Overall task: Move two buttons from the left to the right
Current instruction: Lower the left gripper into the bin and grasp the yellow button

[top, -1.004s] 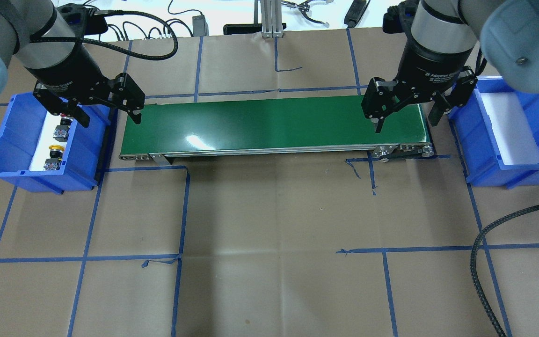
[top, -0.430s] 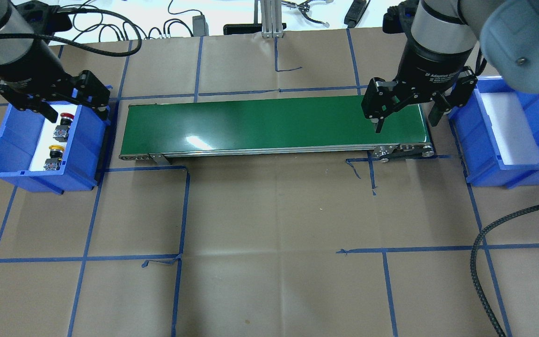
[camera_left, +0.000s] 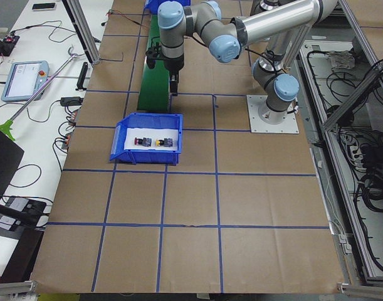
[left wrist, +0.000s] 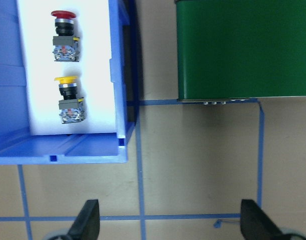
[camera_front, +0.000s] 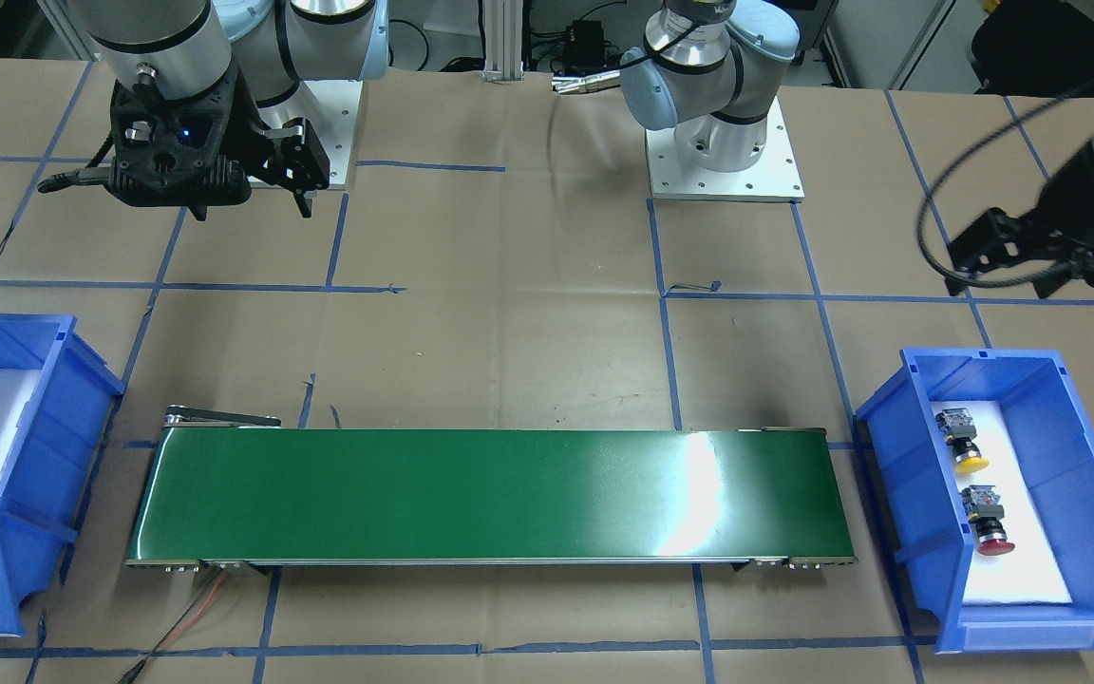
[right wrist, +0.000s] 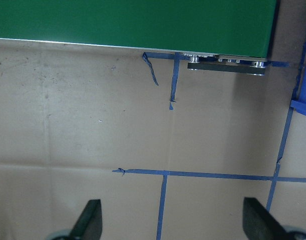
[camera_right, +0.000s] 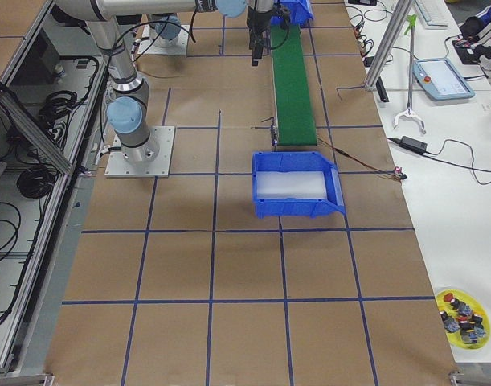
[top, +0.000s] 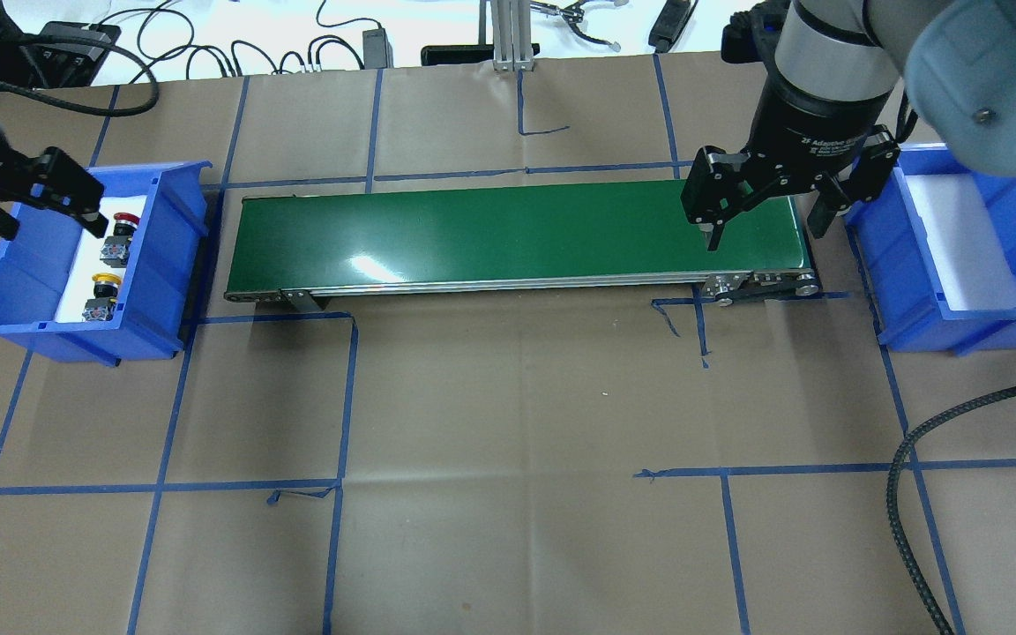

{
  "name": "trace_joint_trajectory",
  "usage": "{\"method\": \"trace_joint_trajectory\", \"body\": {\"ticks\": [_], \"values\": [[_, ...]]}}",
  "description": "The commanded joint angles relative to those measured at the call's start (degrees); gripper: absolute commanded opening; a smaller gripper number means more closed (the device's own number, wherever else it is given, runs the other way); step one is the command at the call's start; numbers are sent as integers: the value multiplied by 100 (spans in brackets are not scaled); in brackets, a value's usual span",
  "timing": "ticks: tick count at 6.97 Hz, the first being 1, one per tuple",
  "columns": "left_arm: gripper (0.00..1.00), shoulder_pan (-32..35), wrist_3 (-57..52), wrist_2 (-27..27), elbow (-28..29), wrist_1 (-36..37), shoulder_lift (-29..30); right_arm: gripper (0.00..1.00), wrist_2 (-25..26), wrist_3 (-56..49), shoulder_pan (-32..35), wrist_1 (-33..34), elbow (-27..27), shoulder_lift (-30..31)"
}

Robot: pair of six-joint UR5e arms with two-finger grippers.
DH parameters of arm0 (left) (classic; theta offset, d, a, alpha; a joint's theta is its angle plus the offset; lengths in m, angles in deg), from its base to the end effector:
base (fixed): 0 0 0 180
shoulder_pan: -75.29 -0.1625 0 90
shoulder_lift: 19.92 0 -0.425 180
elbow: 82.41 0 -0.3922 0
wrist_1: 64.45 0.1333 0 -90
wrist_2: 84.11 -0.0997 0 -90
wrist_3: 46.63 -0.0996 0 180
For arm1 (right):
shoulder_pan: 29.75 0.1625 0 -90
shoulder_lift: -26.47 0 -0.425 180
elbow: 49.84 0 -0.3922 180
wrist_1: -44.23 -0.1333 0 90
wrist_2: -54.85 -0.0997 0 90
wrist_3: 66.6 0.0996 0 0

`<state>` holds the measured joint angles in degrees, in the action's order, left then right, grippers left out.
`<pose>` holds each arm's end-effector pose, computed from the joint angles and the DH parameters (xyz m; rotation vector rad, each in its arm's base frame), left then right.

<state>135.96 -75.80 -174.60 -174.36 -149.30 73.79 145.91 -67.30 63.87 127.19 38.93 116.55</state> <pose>0.1376 -0.5153 0.4474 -0.0043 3.1384 0.0187 0.1616 -0.4715 0.4874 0.1189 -3.1144 -0.1552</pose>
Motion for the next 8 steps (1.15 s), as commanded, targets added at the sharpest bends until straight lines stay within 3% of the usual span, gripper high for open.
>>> {"method": "trace_joint_trajectory", "body": {"ticks": [1,5,8], "values": [[100,-380,-256,-4,-24,642,480,100,-9,0,7,9,0,0],[100,-372,-230,40,-287,1951,1455,100,0,0,-2,0,0,0],[100,-372,-221,49,-927,3111,1826,100,0,0,-2,0,9,0]]}}
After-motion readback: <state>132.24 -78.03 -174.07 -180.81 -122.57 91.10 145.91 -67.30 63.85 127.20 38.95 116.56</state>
